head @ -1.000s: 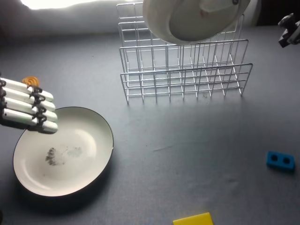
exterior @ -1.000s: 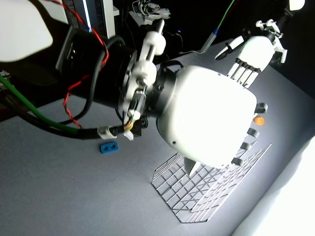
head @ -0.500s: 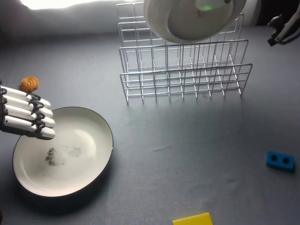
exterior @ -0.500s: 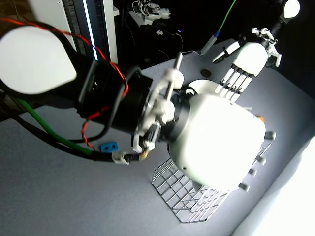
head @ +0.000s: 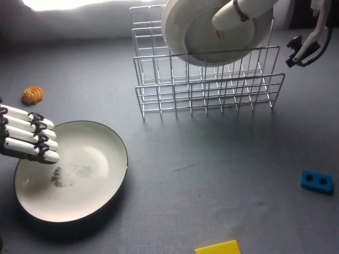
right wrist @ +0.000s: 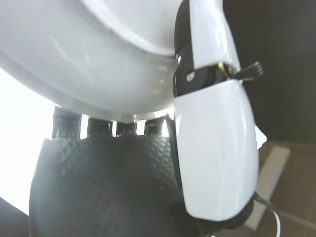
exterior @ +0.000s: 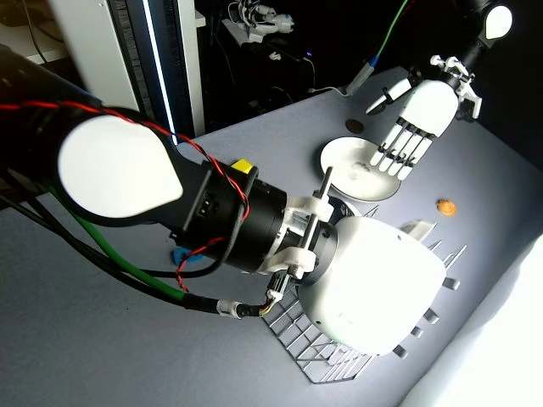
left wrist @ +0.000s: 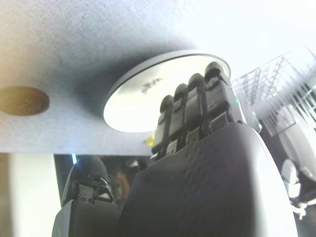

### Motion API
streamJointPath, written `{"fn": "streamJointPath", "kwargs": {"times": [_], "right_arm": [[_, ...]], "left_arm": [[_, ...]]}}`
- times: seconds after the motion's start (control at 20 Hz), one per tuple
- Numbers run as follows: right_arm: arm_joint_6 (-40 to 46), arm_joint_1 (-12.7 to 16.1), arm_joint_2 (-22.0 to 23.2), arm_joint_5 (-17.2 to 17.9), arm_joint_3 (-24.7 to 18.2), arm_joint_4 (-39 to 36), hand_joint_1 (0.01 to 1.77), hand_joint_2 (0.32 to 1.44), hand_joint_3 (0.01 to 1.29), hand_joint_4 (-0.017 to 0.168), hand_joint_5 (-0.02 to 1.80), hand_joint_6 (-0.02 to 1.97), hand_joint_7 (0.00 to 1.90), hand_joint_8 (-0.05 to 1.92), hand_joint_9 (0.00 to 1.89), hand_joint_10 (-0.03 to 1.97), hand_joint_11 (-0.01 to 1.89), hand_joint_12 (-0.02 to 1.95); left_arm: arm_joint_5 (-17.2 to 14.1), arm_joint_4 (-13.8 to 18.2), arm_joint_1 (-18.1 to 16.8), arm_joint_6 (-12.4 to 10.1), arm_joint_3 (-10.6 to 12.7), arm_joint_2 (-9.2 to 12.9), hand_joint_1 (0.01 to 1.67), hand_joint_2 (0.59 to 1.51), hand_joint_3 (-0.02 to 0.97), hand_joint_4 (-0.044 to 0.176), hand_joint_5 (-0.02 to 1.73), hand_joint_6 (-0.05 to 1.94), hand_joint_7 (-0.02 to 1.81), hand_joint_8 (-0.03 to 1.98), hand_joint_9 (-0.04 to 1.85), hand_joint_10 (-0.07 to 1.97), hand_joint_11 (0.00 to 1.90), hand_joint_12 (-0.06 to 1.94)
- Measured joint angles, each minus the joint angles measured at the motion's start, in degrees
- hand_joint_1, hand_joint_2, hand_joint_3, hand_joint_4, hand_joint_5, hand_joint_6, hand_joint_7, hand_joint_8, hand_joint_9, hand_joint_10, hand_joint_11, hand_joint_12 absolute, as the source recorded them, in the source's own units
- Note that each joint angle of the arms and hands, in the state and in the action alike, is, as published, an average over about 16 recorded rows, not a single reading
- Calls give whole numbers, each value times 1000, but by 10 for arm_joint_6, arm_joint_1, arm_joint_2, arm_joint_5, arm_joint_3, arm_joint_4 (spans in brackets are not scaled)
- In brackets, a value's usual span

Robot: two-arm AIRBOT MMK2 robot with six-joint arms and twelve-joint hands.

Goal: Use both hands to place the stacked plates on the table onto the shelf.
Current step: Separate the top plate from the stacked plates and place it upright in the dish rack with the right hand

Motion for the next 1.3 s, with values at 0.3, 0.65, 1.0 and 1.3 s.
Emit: {"fn": "streamJointPath", "kwargs": {"times": [0.3,0.65,1.0,1.3], "right_arm": [[8,-22,-22,14,27,3,1283,974,14,19,992,864,1117,691,1348,23,916,1182],[9,-41,-34,37,46,8,1284,980,14,15,980,881,1096,726,1332,22,926,1198],[9,-49,-34,52,50,11,1273,984,14,9,974,846,1104,566,1280,22,923,1199],[8,-48,-29,54,45,10,1217,1002,14,0,946,641,1123,295,1205,22,879,1198]], "left_arm": [[4,-2,4,2,6,-4,13,1195,11,0,69,20,66,19,38,8,24,8],[7,-5,10,2,12,-7,14,1196,11,0,76,19,77,20,45,8,21,5],[9,-12,21,3,14,-9,14,1197,12,0,80,19,76,21,44,5,15,-4],[12,-19,37,1,15,-12,13,1198,12,0,77,20,70,20,26,-8,22,-1]]}}
